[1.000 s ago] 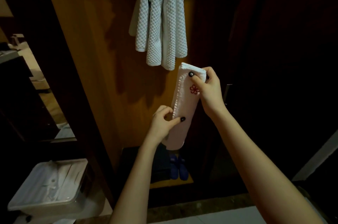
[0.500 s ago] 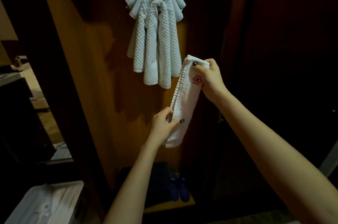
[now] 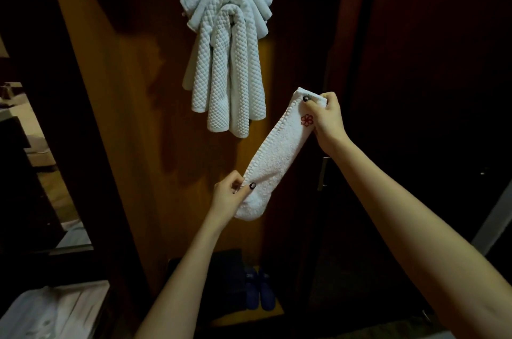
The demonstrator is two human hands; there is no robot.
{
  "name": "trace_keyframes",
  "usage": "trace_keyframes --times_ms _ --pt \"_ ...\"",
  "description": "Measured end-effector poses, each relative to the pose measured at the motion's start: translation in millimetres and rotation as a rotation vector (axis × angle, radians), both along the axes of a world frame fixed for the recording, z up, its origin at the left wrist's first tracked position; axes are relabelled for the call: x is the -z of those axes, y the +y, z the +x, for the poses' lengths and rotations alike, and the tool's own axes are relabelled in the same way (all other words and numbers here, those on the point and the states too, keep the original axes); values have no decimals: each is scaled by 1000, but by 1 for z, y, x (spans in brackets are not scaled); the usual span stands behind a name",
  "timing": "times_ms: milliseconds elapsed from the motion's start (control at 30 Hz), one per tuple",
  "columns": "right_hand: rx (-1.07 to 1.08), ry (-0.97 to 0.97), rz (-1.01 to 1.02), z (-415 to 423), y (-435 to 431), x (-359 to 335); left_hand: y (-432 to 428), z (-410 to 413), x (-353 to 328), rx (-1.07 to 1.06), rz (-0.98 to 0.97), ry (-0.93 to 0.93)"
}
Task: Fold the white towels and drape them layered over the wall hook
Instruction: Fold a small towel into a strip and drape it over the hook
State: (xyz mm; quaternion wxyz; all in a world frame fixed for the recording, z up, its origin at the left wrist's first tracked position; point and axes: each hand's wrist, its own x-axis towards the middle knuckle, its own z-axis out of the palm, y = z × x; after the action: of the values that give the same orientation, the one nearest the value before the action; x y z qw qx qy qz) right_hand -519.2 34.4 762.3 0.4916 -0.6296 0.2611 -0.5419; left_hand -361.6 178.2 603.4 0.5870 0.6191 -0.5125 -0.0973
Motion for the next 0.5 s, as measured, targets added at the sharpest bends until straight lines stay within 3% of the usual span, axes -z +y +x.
trace_keyframes --times_ms 267,500 --pt "44 64 -70 -6 -14 -1 -7 -1 8 -5 -10 -128" --pt "69 293 -330 -20 -26 4 -8 7 19 -52 -9 -102"
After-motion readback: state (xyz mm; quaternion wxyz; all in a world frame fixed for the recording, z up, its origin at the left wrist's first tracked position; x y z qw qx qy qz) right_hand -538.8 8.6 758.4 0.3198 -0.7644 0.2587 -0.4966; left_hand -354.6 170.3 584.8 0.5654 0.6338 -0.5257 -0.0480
